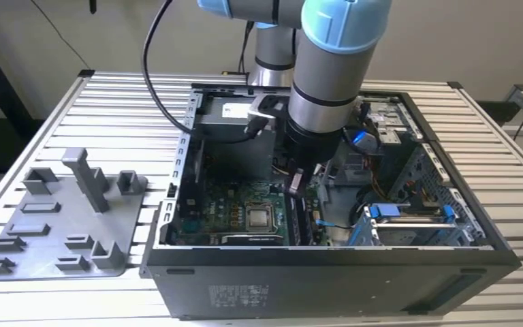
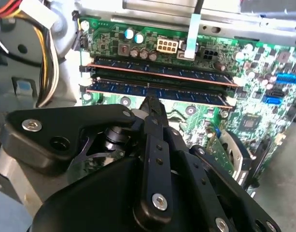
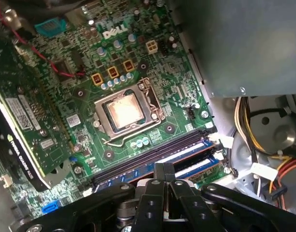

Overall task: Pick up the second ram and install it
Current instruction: 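Press down the second ram until it locks into place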

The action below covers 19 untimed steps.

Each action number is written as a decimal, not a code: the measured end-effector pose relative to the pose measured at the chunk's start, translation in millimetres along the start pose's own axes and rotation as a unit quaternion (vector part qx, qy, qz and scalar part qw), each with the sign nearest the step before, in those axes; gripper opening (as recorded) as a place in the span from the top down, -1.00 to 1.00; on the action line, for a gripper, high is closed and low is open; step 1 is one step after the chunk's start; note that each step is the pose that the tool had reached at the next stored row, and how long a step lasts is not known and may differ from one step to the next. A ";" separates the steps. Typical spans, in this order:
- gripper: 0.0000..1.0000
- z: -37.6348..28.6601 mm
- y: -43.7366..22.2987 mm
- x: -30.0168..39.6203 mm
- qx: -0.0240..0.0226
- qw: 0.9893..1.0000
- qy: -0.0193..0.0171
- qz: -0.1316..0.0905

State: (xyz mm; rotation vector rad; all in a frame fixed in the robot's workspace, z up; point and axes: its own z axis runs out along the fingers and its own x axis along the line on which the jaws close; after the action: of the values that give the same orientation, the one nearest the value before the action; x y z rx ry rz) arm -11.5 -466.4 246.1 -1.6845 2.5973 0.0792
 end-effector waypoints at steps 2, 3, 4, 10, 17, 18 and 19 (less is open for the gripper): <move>0.79 0.1 0.0 -0.1 0.001 1.000 -0.001 -0.018; 0.79 0.2 0.0 -0.1 0.001 1.000 -0.001 -0.027; 0.79 0.1 0.0 0.0 0.002 0.999 -0.001 -0.036; 0.79 0.2 0.0 0.0 0.008 0.997 -0.004 -0.083; 0.79 0.8 0.9 0.7 0.009 0.992 -0.006 -0.126; 0.79 1.1 1.1 0.8 0.009 0.991 -0.006 -0.132; 0.79 1.4 1.3 0.9 0.009 0.990 -0.006 -0.138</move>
State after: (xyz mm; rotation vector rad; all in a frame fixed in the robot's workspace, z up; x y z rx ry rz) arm -13.0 -466.6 244.7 -2.0100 2.3208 0.0553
